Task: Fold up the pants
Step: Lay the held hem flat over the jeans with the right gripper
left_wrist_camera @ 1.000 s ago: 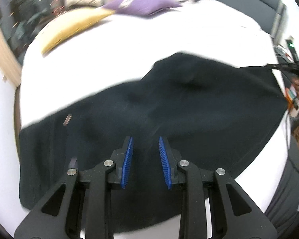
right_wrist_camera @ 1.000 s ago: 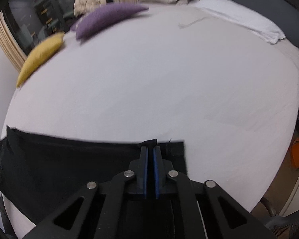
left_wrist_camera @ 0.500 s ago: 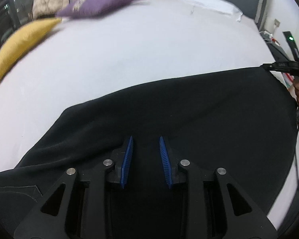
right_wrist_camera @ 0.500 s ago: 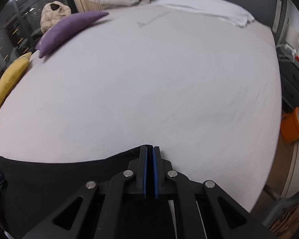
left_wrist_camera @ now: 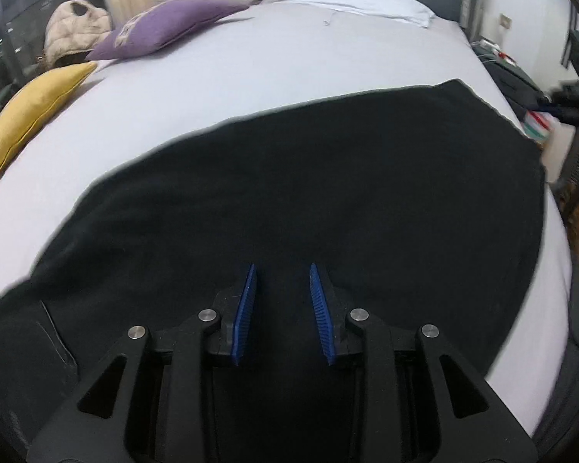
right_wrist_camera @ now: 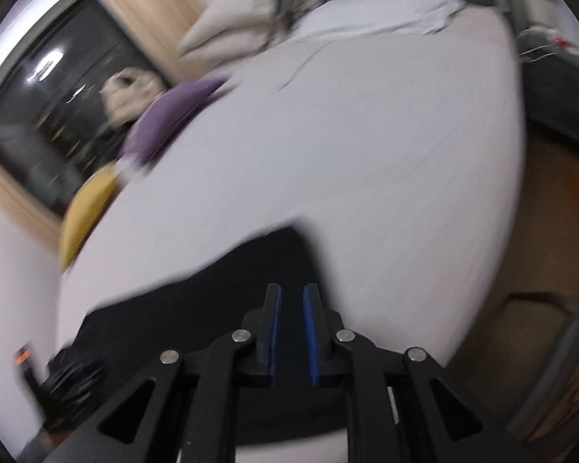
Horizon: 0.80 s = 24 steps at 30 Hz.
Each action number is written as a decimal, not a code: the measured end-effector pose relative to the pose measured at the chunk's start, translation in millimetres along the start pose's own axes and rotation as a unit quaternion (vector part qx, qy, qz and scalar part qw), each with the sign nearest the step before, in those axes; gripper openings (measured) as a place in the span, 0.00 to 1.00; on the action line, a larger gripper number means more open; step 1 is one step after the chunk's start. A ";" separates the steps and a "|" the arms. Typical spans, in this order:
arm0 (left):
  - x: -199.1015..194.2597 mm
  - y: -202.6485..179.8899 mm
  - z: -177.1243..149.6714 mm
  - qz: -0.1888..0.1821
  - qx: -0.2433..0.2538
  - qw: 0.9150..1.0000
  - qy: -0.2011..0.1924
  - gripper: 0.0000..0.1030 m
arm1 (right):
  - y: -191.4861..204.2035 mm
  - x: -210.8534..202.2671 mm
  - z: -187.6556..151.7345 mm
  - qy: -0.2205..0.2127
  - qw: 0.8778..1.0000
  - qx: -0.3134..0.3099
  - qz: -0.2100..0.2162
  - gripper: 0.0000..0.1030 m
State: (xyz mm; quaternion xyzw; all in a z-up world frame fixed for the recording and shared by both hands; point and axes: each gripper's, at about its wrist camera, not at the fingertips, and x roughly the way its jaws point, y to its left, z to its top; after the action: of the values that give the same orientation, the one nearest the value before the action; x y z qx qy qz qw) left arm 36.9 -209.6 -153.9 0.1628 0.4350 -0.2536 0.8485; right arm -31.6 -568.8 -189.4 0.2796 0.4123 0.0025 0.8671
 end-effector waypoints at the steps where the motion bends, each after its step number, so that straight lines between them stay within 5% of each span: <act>1: -0.3 -0.7 -0.6 0.002 -0.008 1.000 -0.003 0.27 | 6.9 11.5 -11.6 0.023 1.000 -0.016 0.001 0.14; 3: 0.5 -4.3 1.0 0.001 -0.007 1.000 0.005 0.27 | 4.5 40.4 -32.1 0.084 0.995 -0.023 -0.046 0.15; 7: -7.2 7.1 -5.6 -0.010 -0.002 1.000 0.017 0.27 | -5.7 18.7 -46.7 0.053 0.996 0.028 -0.062 0.10; 11: -21.8 8.6 -10.1 -0.018 -0.021 1.000 0.012 0.27 | -21.5 -14.1 -58.9 0.015 0.993 0.113 0.002 0.11; 16: -30.3 15.1 -22.9 -0.025 -0.028 0.999 0.005 0.27 | -34.1 -5.5 -57.2 0.011 0.979 0.191 0.076 0.12; 21: -31.1 17.6 -23.1 -0.030 -0.032 0.999 0.009 0.28 | -35.6 22.2 -62.8 0.065 0.968 0.238 0.054 0.17; 24: -31.2 17.6 -25.4 -0.032 -0.034 0.999 0.010 0.28 | -34.2 22.8 -67.3 0.060 0.962 0.255 0.072 0.21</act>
State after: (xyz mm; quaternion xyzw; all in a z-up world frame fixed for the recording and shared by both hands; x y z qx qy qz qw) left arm 14.9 -173.6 -141.7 0.1219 0.4569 -0.2642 0.8406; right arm -72.5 -559.8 -256.2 0.5195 0.4297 -0.0233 0.7382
